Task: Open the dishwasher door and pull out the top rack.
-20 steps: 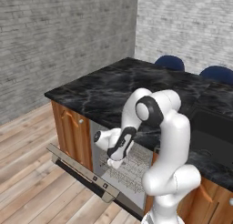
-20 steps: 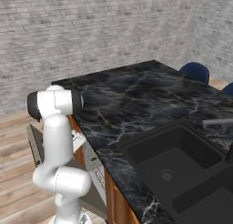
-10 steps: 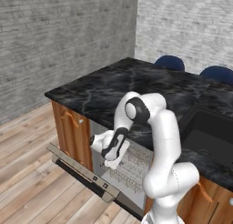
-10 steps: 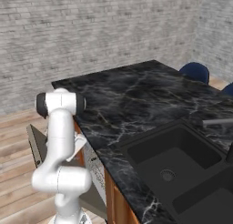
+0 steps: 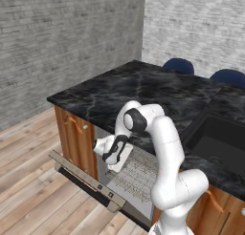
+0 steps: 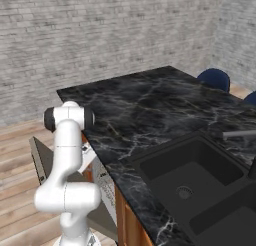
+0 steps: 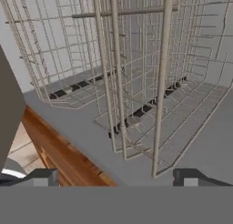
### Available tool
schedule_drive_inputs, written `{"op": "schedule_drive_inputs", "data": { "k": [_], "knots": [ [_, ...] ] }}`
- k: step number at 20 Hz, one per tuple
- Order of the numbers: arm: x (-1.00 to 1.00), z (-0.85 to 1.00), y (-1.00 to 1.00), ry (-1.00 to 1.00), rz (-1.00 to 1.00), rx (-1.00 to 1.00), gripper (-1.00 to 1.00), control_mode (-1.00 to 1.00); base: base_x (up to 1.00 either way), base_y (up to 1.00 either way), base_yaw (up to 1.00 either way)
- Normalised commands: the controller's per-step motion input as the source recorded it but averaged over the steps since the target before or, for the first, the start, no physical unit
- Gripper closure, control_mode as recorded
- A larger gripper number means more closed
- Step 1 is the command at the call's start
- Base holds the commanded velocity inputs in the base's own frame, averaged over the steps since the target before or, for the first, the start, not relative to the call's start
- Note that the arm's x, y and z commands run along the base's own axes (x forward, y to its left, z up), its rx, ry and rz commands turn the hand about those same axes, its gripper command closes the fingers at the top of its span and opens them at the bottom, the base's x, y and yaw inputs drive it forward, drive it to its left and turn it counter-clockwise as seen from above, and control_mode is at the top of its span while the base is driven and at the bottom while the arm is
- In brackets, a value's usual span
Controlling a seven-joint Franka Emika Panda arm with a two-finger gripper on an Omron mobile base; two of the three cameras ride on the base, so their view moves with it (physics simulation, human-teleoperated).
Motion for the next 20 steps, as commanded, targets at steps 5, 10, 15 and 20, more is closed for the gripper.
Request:
{"op": "schedule_drive_inputs", "data": {
  "k": [5,10,15,20],
  "knots": [
    [0.34,-0.50,0.00,-0.02,0.00,-0.05,-1.00,-1.00,0.00,0.00,0.00],
    [0.33,-0.44,0.00,-0.08,0.00,-0.08,-1.00,-1.00,0.00,0.00,0.00],
    [0.34,-0.02,-0.19,-0.10,0.00,-0.02,-1.00,-1.00,0.00,0.00,0.00],
    [0.29,0.00,-0.34,-0.08,0.00,0.00,-1.00,-1.00,0.00,0.00,0.00]
  ]
}}
